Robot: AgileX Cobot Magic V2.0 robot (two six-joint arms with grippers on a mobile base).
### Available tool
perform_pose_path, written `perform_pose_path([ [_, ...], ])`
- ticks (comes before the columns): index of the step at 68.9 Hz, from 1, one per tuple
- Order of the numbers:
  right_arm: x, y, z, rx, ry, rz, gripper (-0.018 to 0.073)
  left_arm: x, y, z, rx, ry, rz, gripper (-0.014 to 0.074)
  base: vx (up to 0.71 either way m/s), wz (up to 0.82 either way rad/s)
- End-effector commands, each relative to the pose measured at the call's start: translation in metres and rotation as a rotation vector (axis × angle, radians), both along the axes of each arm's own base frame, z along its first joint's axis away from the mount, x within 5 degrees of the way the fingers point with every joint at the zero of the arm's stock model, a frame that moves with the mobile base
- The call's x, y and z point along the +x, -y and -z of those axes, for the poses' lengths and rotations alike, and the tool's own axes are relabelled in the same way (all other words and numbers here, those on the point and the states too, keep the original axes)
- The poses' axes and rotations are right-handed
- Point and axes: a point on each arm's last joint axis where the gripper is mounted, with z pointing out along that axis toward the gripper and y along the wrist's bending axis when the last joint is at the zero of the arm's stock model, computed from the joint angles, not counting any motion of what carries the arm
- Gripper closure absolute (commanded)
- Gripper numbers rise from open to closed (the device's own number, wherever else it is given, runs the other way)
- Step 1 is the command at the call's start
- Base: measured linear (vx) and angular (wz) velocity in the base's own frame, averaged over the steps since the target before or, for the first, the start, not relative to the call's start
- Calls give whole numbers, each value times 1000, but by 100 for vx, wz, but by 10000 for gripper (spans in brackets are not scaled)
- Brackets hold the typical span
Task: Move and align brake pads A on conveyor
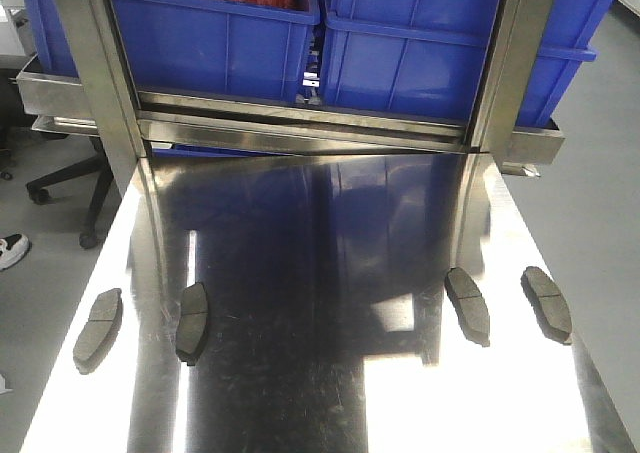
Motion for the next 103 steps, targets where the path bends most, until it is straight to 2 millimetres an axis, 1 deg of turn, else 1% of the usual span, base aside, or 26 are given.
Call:
perform_pose_path([
  [1, 0, 0, 0, -14, 68, 4, 569, 0, 0, -11, -19, 93, -1, 600, 0, 0],
  [81, 0, 0, 0, -14, 68, 4, 569, 0, 0, -11, -19, 101, -1, 600, 0, 0],
  [86, 0, 0, 0, -14, 68, 4, 569, 0, 0, -14, -20, 135, 0, 600, 0, 0],
  [90, 0, 0, 0, -14, 68, 4, 569, -1, 0, -22, -23, 189, 0, 600, 0, 0],
  [97, 0, 0, 0, -14, 68, 4, 569, -6, 0, -47, -27, 289, 1, 600, 0, 0],
  [103, 0, 0, 0, -14, 68, 4, 569, -7, 0, -68, -27, 281, 1, 600, 0, 0],
])
